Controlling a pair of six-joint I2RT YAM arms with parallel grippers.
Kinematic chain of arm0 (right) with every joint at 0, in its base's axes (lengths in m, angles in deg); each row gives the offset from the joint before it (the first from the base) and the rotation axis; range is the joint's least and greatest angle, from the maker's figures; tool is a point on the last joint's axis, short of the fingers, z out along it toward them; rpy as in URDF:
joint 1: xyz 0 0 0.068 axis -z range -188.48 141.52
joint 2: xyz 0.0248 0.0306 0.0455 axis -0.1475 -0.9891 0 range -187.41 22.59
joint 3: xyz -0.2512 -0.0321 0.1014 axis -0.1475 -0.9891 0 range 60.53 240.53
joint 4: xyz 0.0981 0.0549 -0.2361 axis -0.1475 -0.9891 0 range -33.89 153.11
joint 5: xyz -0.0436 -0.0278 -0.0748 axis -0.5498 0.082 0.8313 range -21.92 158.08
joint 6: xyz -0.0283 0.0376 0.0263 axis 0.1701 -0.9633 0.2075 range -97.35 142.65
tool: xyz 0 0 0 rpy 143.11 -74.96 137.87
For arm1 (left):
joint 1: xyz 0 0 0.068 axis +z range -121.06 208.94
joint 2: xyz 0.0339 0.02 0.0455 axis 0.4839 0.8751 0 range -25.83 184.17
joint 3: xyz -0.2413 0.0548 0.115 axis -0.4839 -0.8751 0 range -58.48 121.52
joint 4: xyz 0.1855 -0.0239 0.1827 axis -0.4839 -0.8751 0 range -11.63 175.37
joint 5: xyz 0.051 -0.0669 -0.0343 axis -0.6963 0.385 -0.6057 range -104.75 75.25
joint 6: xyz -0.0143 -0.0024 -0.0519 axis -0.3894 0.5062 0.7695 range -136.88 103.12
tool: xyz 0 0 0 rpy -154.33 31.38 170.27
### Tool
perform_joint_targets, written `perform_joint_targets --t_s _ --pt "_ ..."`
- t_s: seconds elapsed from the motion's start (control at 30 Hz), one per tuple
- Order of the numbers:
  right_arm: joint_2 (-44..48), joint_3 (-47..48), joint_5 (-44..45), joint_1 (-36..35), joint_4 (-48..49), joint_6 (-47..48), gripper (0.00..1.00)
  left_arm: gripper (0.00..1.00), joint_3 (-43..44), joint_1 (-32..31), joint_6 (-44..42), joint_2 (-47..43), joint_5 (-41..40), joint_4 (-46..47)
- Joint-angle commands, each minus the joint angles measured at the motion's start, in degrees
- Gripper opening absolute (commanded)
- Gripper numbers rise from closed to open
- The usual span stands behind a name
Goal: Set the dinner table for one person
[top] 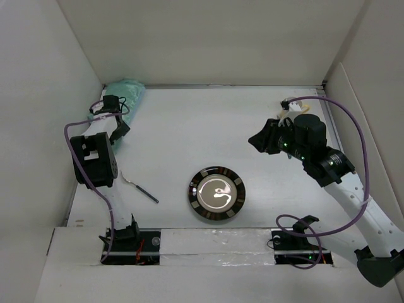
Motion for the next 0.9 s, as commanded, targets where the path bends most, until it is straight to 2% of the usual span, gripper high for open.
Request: perform_joint_targets --t_s 0.0,0.3,0.37,0.4,0.43,0.47,0.57,0.8,0.87 --pt "0.58 0.37 -0.16 -0.65 1.23 1.08 0.42 0.55 -0.31 0.45 -0.63 -0.71 -1.64 1.62" --pt "0.23 2.31 0.45 -0.65 -0.09 1.08 0.44 0.48 0.57 0.45 -1.08 6.15 1.96 1.53" --pt "0.14 3.01 1.15 -0.65 -0.62 1.0 0.44 0.37 0.92 0.45 -1.6 6.85 3.19 2.14" --pt "0.14 3.27 1.24 -0.65 -0.79 1.0 0.44 0.28 1.27 0.45 -1.78 7.64 4.67 2.23" --pt "0.05 3.71 1.5 -0.65 -0.97 1.0 0.44 0.16 2.05 0.45 -1.95 7.91 5.56 2.41" --pt "-0.04 3.89 1.85 -0.65 -1.05 1.0 0.44 0.0 2.5 -0.16 -2.13 8.17 6.52 2.41" --pt "-0.56 5.03 2.73 -0.65 -1.23 1.0 0.44 0.0 4.43 -2.53 -3.18 8.53 10.74 3.55" --pt "-3.11 7.05 5.46 -1.17 -1.23 -0.14 0.44 0.0 7.77 -17.64 -3.62 8.35 21.8 9.61" --pt "-3.64 7.23 6.07 -1.7 -1.06 -0.5 0.44 0.0 10.4 -23.44 -4.24 9.14 22.79 9.71"
